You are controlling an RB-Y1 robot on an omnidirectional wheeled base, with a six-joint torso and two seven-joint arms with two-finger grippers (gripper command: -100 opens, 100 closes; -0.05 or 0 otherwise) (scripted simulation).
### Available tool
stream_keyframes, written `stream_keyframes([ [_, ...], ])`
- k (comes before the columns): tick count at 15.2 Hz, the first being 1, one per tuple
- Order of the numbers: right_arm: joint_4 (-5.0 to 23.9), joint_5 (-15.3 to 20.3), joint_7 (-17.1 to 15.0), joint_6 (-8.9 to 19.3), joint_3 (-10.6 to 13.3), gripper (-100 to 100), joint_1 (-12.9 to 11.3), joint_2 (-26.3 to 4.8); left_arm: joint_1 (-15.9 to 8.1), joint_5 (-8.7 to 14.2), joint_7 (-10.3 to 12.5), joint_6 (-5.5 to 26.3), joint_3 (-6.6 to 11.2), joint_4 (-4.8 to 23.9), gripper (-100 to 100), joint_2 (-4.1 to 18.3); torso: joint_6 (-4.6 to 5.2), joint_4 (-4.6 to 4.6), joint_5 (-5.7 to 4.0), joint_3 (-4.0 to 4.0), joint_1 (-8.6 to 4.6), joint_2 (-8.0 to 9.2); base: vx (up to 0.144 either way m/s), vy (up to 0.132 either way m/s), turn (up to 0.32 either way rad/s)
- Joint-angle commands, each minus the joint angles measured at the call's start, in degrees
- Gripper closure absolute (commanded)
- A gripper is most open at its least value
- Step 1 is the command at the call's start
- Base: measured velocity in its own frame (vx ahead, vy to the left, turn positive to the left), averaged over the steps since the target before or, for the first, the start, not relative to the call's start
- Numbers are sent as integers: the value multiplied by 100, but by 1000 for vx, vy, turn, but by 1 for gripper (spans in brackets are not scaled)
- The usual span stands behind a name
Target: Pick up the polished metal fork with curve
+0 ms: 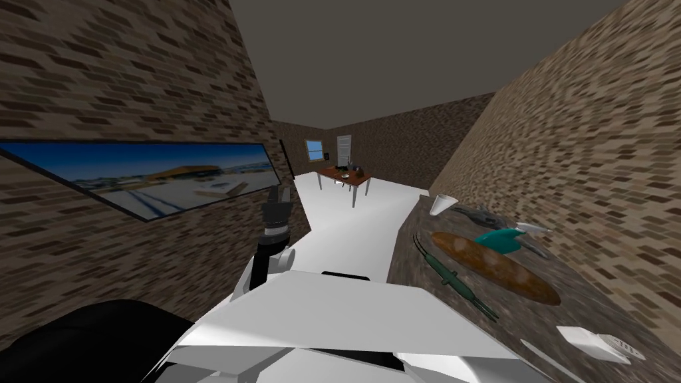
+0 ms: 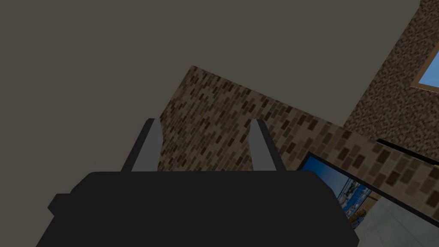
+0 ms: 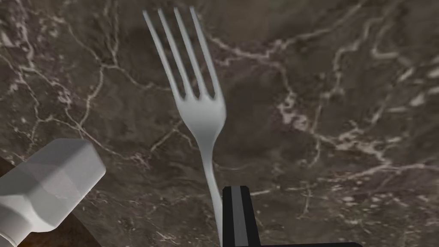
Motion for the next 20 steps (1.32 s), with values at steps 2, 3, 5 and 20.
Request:
stream_keyframes([
  [2, -229, -62, -308, 125, 274, 100, -234, -284, 0, 0, 0, 0, 0, 0, 0, 0, -1, 1, 0, 4, -1, 9, -77, 9, -71],
  [3, -287, -75, -420, 158, 395, 100, -352, -389, -1, 0, 0, 0, 0, 0, 0, 0, 0, 5, 1, 13, 0, 25, -160, 23, -87],
  [5, -344, -88, -532, 192, 517, 100, -469, -493, -2, 0, 0, 0, 0, 0, 0, 0, 2, 12, 0, 31, 3, 54, -133, 8, -43],
  [20, -121, 48, -1380, 330, 1040, -100, -963, -1169, -1, 0, 0, 0, -1, 1, 0, -1, 2, 12, 5, 28, 20, 45, -105, 27, -19],
])
